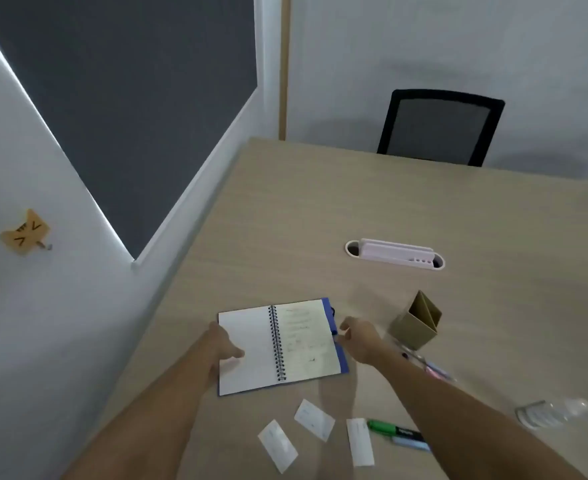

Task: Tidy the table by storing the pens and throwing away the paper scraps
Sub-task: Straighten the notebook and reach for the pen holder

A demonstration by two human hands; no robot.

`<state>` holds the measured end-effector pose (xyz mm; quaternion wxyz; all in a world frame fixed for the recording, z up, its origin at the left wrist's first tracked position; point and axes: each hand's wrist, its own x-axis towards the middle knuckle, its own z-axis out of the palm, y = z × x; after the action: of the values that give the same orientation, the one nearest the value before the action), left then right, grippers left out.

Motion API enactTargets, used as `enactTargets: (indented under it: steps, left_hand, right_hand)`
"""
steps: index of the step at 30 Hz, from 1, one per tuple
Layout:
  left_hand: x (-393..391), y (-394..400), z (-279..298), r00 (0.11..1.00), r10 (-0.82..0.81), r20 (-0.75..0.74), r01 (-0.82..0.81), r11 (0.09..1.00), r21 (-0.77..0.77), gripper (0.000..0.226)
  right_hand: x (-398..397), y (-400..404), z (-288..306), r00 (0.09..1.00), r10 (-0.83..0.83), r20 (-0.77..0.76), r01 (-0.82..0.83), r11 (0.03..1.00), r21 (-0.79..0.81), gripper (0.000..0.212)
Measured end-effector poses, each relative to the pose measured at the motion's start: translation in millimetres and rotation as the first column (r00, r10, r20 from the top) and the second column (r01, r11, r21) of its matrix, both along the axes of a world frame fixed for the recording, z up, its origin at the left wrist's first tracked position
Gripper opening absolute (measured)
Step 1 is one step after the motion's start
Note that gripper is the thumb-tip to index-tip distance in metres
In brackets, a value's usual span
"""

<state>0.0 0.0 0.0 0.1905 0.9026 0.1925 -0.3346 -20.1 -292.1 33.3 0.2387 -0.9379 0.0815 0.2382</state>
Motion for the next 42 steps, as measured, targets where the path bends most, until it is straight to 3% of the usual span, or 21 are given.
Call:
enactTargets:
  steps: [4,8,11,14,15,17,19,20,22,25,26,29,32,42]
  left_hand:
    - [-10.9,-2.5,-12.5,0.994,0.105,0.033,-0.104,0.994,-0.024,0.091]
    - [-6.1,-5.3,-20.2,0.987,0.121,0.106,-0.116,0.992,-0.047,0.074]
    - [-2.0,-4.7,-28.2,0.979,0.129,0.157,-0.114,0.988,-0.103,0.062]
    - [1.3,-2.6,-39.6,0.943,0.230,0.240,-0.177,0.959,-0.223,0.031]
    - [3.1,-1.1,-44.5,0.919,0.306,0.249,-0.226,0.926,-0.303,0.029]
    - [8.4,3.0,-49.8,0.885,0.430,0.178,-0.323,0.843,-0.431,0.053]
    - [13.3,8.9,-58.0,0.864,0.488,0.122,-0.373,0.784,-0.496,0.073]
    - [13.3,9.4,-56.4,0.851,0.510,0.121,-0.388,0.768,-0.509,0.080]
    - [1.4,0.0,-29.4,0.853,0.488,0.186,-0.326,0.776,-0.540,0.079]
    - [-15.9,-9.4,-16.8,0.917,0.268,0.296,-0.071,0.839,-0.540,0.042]
    - [-15.5,-8.2,-23.4,0.943,0.148,0.299,0.016,0.874,-0.485,0.054]
    - [-9.2,-6.5,-34.4,0.946,-0.146,0.290,0.223,0.941,-0.254,0.080]
    - [7.3,-12.9,-40.1,0.949,-0.117,0.293,0.199,0.943,-0.267,0.082]
    - [103.4,-34.0,-45.3,0.948,-0.126,0.293,0.192,0.959,-0.208,0.084]
  right_hand:
    - [-6.4,0.7,-12.1,0.993,-0.059,-0.106,0.058,0.998,-0.018,0.034]
    - [-1.9,8.7,-22.1,0.968,-0.162,-0.192,0.194,0.967,0.166,0.038]
    - [0.4,19.4,-27.2,0.939,-0.247,-0.239,0.322,0.875,0.361,0.049]
    - [1.7,42.6,-22.0,0.874,-0.319,-0.366,0.474,0.721,0.505,0.083]
    - [-0.7,52.1,-19.5,0.885,-0.282,-0.372,0.451,0.718,0.530,0.088]
    - [-7.4,69.5,-21.2,0.952,-0.053,-0.302,0.203,0.847,0.491,0.094]
    - [-19.3,80.2,-29.5,0.936,0.192,-0.296,-0.084,0.936,0.342,0.087]
    - [-24.3,82.5,-34.6,0.925,0.235,-0.300,-0.146,0.945,0.293,0.084]
    - [-32.5,82.0,-37.5,0.944,0.255,-0.212,-0.190,0.940,0.285,0.081]
    - [-37.9,61.2,-35.0,0.983,0.168,0.074,-0.180,0.960,0.213,0.053]
    - [-39.5,49.7,-39.0,0.984,0.123,0.132,-0.140,0.982,0.130,0.040]
    - [-51.2,20.5,-52.6,0.994,0.005,0.111,0.002,0.998,-0.064,0.056]
    - [-53.8,8.7,-60.8,0.998,-0.026,0.056,0.030,0.998,-0.056,0.059]
    - [33.0,-9.5,-64.3,0.990,-0.071,0.120,0.072,0.997,-0.010,0.058]
